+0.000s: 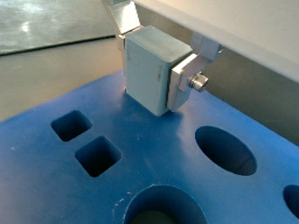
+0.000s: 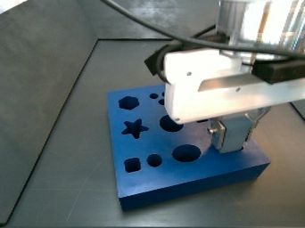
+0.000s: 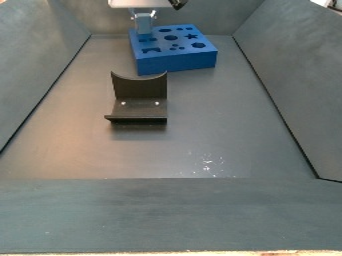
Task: Pick up the rectangle object. Move up. Place the rectangle object on the fixture. Regrasp the rectangle object. Move to above the board. Insert the rectangle object.
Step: Insert the rectangle object.
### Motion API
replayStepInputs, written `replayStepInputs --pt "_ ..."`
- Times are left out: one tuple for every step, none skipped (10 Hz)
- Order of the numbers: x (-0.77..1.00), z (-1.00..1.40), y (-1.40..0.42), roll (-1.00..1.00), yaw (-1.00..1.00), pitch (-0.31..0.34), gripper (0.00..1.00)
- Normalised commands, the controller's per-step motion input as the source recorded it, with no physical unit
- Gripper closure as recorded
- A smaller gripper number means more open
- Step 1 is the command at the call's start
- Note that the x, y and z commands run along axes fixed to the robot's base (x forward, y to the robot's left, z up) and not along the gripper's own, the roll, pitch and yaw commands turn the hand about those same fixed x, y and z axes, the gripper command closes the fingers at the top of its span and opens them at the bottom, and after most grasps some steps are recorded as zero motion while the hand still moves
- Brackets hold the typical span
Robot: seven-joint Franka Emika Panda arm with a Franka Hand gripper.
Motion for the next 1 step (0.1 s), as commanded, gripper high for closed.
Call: replayStepInputs --pt "0.0 0.0 0.0 0.0 0.0 0.0 1.0"
